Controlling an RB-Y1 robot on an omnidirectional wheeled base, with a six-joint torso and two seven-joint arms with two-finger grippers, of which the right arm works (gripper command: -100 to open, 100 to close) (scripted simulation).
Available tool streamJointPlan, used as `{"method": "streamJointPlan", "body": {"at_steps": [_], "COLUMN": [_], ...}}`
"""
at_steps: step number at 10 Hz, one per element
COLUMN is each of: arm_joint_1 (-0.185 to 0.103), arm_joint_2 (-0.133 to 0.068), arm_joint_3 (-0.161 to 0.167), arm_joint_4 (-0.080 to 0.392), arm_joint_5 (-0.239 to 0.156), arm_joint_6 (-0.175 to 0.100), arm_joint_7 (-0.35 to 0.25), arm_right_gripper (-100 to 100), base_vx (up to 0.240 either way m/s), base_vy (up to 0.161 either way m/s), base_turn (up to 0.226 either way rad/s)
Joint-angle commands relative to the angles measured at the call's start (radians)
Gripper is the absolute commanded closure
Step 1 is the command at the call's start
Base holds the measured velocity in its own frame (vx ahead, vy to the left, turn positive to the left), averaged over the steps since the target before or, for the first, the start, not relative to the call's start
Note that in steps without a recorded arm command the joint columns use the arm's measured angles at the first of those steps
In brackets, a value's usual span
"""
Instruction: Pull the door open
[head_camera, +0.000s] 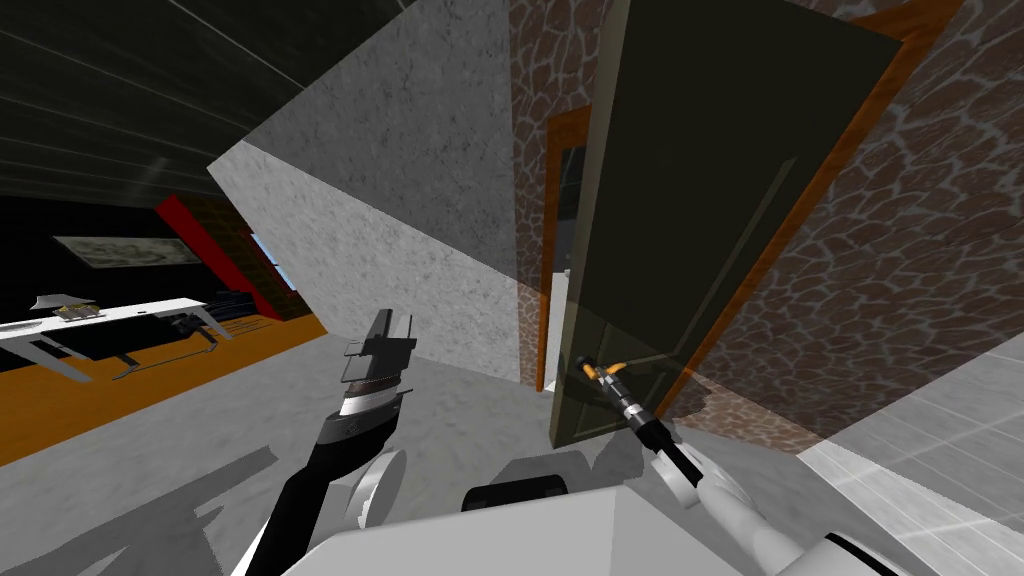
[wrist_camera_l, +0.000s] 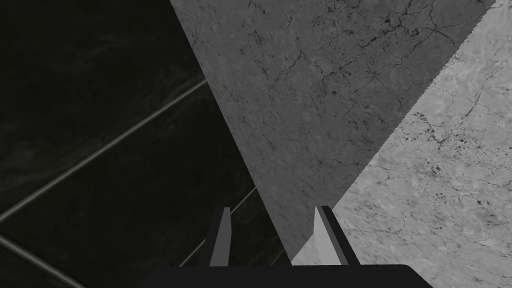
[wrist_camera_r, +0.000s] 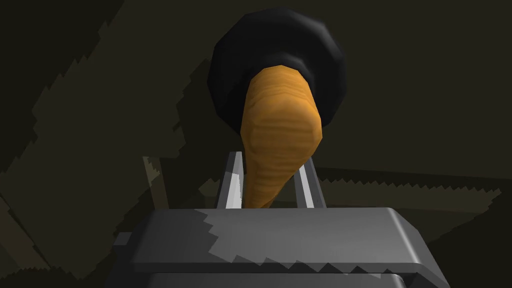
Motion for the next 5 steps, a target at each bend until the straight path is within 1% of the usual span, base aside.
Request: {"method": "streamJointPlan", "body": {"at_steps": [1, 2, 3, 4, 5], "arm_joint_1": [-0.007, 0.003, 0.008, 0.02, 0.031], "arm_joint_2": [-0.002, -0.012, -0.017, -0.028, -0.039], "arm_joint_3": [0.007, 0.012, 0.015, 0.022, 0.028], "arm_joint_4": [0.03, 0.034, 0.037, 0.042, 0.047], "arm_joint_5": [0.002, 0.002, 0.001, 0.001, 0.001], "arm_joint_6": [-0.032, -0.052, -0.064, -0.087, -0.111], "arm_joint_7": [-0.006, -0.014, -0.018, -0.027, -0.035], "arm_right_gripper": [100, 100, 100, 100, 100], "base_vx": [-0.155, -0.134, -0.132, -0.149, -0.17], "base_vy": [-0.08, -0.078, -0.063, -0.074, -0.087], "base_turn": [0.111, 0.13, 0.115, 0.122, 0.182]}}
